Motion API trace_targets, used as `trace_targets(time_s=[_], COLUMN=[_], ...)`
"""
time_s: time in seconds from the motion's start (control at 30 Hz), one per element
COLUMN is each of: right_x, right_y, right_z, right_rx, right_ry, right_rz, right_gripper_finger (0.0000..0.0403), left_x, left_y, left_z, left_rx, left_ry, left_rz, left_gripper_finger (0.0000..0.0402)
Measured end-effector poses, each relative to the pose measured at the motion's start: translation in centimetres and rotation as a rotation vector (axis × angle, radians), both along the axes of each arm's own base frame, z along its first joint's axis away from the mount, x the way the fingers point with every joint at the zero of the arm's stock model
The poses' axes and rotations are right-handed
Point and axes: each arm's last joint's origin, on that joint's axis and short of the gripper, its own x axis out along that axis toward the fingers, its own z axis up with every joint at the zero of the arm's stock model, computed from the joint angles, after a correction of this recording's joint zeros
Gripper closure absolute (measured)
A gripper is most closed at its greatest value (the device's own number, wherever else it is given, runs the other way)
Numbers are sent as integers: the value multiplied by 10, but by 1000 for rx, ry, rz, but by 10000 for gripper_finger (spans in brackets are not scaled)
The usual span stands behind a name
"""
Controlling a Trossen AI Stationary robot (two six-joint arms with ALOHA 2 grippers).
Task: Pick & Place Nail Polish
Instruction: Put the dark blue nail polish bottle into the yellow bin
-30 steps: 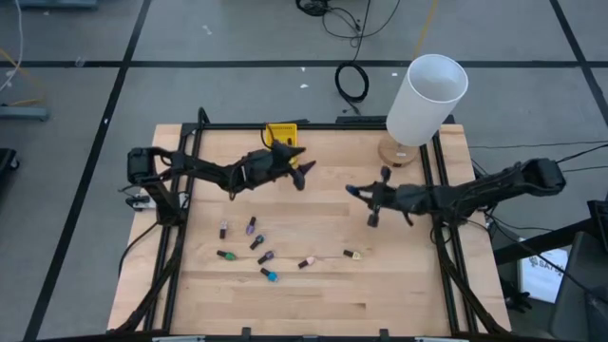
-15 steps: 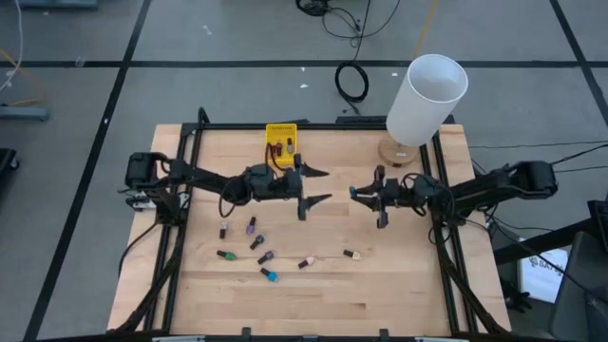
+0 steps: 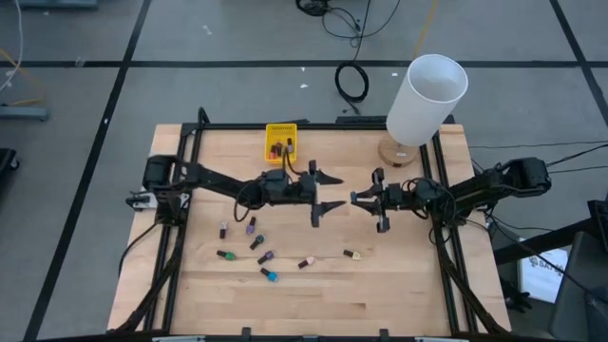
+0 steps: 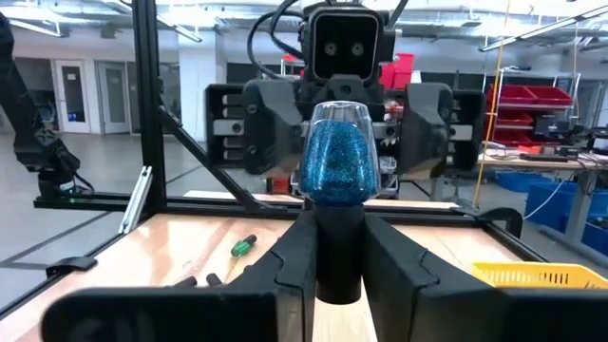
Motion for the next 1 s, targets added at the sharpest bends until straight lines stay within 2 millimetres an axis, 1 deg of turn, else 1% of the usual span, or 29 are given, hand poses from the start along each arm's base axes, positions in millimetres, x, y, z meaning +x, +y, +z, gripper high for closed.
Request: trace_targets(time_s=[0.27,0.47,1.0], right_x=[0,0,0], right_y=[0,0,0], right_z=[-1,-1,-1], right_rx=[-2,-3,-3], right_ry=[5,7,11], right_rz=[-1,-1,-2], right_gripper_finger=[352,352,352], left_x=[22,35,36], left_y=[-4,-4,-4], left_z=[-4,-5,-5], left_rx=[-12,-18,-22], left_ry=[-8,-18,-9], left_rz=[-77,-79,-79], left_gripper_finger=[117,117,117])
